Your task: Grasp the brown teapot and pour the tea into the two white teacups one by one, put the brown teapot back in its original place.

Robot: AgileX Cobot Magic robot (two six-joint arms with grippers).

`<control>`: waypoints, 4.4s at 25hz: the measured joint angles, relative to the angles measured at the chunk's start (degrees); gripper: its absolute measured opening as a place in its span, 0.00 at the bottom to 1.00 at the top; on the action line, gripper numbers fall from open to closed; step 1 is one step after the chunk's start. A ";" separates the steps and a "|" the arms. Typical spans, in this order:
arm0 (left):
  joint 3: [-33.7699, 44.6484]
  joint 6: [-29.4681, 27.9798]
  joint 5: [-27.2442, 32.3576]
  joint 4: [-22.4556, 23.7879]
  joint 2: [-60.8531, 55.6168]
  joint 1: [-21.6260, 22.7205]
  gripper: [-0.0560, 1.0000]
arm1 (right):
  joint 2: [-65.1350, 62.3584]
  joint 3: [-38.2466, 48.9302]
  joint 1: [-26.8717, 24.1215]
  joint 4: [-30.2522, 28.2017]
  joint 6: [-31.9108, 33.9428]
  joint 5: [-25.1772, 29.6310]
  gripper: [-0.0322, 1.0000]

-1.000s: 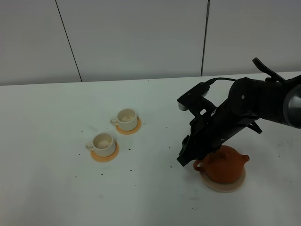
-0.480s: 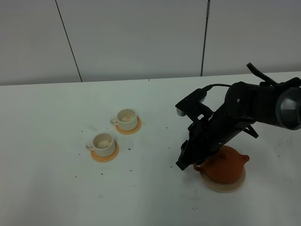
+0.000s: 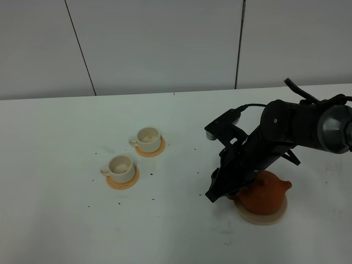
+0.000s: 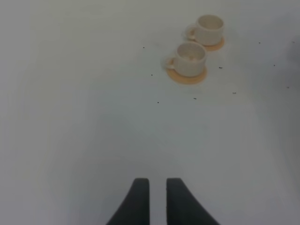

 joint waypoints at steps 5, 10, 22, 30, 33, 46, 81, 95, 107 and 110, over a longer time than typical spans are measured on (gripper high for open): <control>0.00 0.00 0.00 0.00 0.00 0.00 0.21 | 0.00 0.00 0.00 0.00 0.00 -0.04 0.35; 0.00 0.00 0.00 0.00 0.00 0.00 0.21 | 0.00 0.00 0.00 0.00 0.33 0.01 0.35; 0.00 0.00 0.00 0.00 0.00 0.00 0.23 | 0.00 -0.04 0.00 -0.71 3.92 1.69 0.35; 0.00 0.00 0.00 0.00 0.00 0.00 0.24 | 0.00 -0.11 0.00 -1.43 5.89 3.76 0.35; 0.00 0.00 0.00 0.00 0.00 0.00 0.25 | 0.00 -0.11 0.00 -1.57 6.25 4.43 0.35; 0.00 0.00 0.00 0.00 0.00 0.00 0.26 | 0.00 -0.11 0.00 -2.04 8.97 9.43 0.35; 0.00 0.00 0.00 0.00 0.00 0.00 0.27 | -1.23 -1.75 0.00 -1.65 8.43 11.85 0.33; 0.00 0.00 0.00 0.00 0.00 0.00 0.27 | -0.09 -1.75 0.00 -2.50 11.40 16.37 0.33; 0.00 0.00 0.00 0.00 0.00 0.00 0.27 | -0.09 -1.75 0.00 -5.08 14.92 19.75 0.33; 0.00 0.00 0.00 0.00 0.00 0.00 0.27 | -0.09 -1.75 0.00 -5.91 15.89 20.96 0.33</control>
